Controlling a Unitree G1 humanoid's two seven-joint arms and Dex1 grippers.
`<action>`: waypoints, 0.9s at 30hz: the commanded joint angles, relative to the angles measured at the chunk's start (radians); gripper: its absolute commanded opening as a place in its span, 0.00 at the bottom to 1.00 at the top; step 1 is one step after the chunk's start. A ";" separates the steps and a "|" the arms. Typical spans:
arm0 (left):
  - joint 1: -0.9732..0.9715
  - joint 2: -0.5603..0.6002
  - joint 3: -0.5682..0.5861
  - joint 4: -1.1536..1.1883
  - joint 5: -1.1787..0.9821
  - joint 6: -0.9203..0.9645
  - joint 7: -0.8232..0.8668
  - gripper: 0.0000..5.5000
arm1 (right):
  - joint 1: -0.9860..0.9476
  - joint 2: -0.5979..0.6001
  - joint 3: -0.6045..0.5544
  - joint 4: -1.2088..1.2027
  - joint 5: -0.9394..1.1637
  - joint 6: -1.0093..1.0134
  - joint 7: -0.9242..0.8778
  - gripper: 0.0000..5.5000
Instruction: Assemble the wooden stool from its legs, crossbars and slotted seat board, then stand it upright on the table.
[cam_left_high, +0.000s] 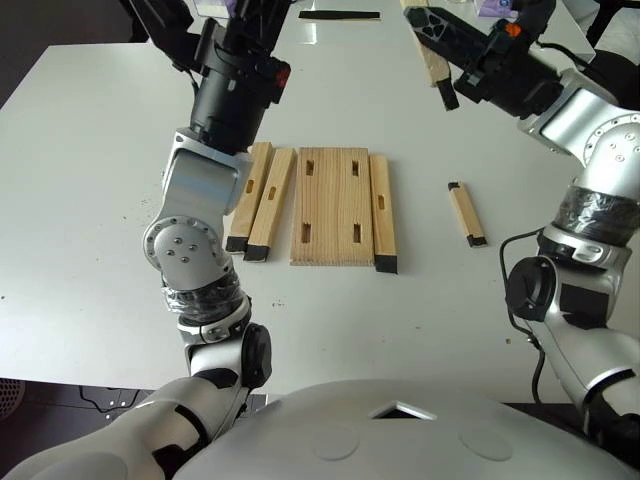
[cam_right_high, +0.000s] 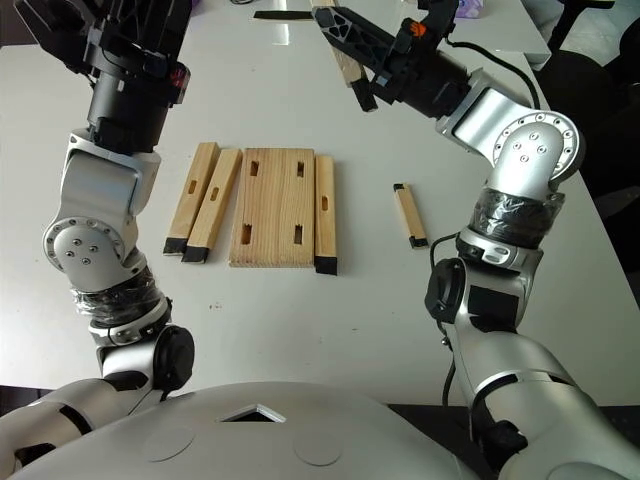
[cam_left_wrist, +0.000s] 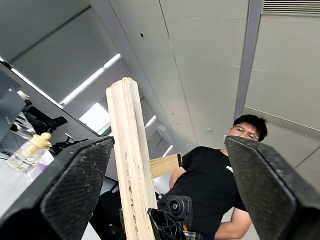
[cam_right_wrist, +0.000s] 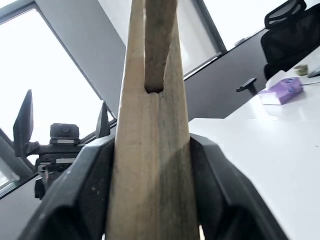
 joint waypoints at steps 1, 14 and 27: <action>-0.041 0.080 -0.007 0.054 -0.086 0.066 0.014 0.74 | -0.019 -0.044 0.002 -0.049 0.101 0.038 0.080 0.38; -0.175 0.336 -0.067 0.229 -0.385 0.366 -0.125 0.74 | 0.220 -0.063 0.083 -0.272 0.120 -0.041 0.105 0.38; -0.254 0.456 -0.133 0.355 -0.247 0.518 -0.347 0.74 | 0.374 -0.099 0.127 -0.402 0.181 -0.115 0.132 0.37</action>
